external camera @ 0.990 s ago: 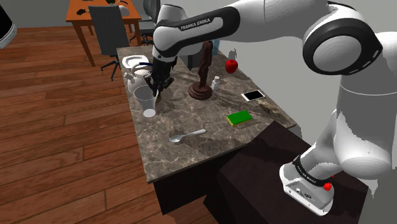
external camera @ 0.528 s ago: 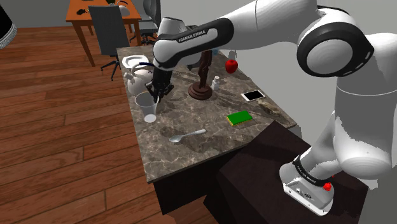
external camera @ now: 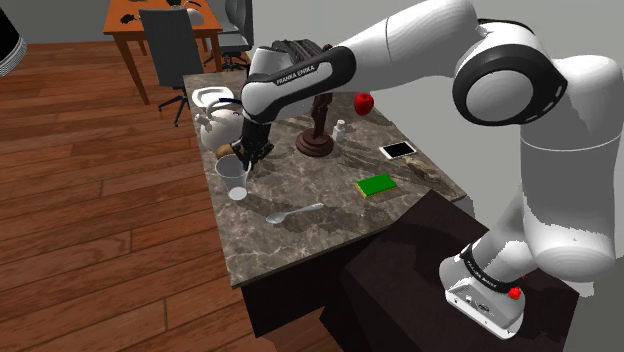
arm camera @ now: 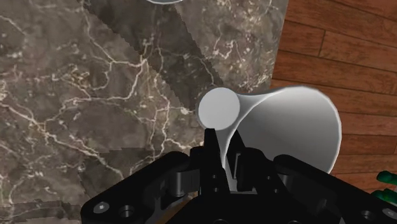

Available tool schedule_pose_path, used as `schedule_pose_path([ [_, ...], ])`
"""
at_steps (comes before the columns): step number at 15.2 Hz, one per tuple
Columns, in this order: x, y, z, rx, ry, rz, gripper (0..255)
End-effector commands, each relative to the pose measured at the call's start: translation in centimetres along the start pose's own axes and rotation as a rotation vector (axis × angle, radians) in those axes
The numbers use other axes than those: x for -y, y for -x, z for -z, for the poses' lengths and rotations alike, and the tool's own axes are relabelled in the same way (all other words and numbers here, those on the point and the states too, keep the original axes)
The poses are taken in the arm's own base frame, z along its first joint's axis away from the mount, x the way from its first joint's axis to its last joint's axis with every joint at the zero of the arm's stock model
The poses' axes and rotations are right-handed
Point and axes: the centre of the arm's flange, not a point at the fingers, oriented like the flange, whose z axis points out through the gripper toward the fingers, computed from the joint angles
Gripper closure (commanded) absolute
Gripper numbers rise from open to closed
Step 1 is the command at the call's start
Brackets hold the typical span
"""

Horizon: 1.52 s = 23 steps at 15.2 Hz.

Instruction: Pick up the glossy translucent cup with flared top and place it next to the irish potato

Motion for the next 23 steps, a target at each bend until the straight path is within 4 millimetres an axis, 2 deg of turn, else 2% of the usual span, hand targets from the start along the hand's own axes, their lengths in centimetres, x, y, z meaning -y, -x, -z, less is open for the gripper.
schedule_pose_path([
  [1, 0.0, 0.0, -0.1, -0.001, -0.001, 0.0, 255],
  [6, 0.0, 0.0, -0.1, -0.001, -0.001, 0.0, 255],
  [7, 0.0, 0.0, -0.1, -0.001, -0.001, 0.0, 0],
  [12, 0.0, 0.0, -0.1, -0.001, -0.001, 0.0, 0],
  [16, 0.0, 0.0, 4.9, -0.001, -0.001, 0.0, 0],
  [23, 0.0, 0.0, 4.9, -0.001, -0.001, 0.0, 0],
])
